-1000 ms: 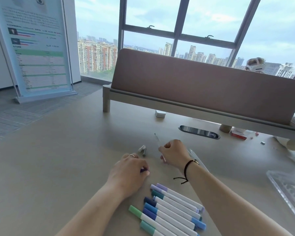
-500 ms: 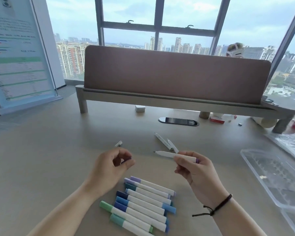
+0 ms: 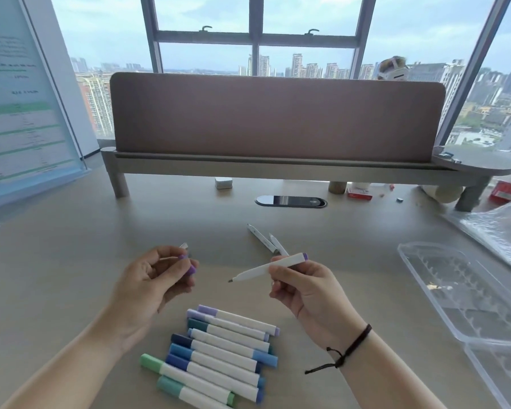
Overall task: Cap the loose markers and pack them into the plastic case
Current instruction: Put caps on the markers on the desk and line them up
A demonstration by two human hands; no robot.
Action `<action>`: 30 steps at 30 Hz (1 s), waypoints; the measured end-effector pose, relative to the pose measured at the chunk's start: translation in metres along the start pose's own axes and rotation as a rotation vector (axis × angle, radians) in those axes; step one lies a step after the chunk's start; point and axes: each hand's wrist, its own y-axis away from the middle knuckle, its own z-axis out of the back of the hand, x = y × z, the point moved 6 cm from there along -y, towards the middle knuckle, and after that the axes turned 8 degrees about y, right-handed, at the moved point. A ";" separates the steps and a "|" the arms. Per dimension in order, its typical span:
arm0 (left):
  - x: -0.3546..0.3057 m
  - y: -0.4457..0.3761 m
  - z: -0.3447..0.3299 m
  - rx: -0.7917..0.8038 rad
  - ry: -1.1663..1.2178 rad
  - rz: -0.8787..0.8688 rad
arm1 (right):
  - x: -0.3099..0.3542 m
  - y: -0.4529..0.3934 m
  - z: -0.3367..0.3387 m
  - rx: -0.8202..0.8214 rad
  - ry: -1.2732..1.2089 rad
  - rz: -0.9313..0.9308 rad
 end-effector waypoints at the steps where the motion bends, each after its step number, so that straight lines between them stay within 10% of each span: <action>1: 0.000 0.002 -0.003 0.010 0.054 0.024 | 0.000 0.000 -0.001 0.011 -0.011 -0.001; 30: -0.007 0.024 -0.034 0.125 -0.237 -0.049 | -0.001 0.014 -0.028 0.143 -0.004 0.069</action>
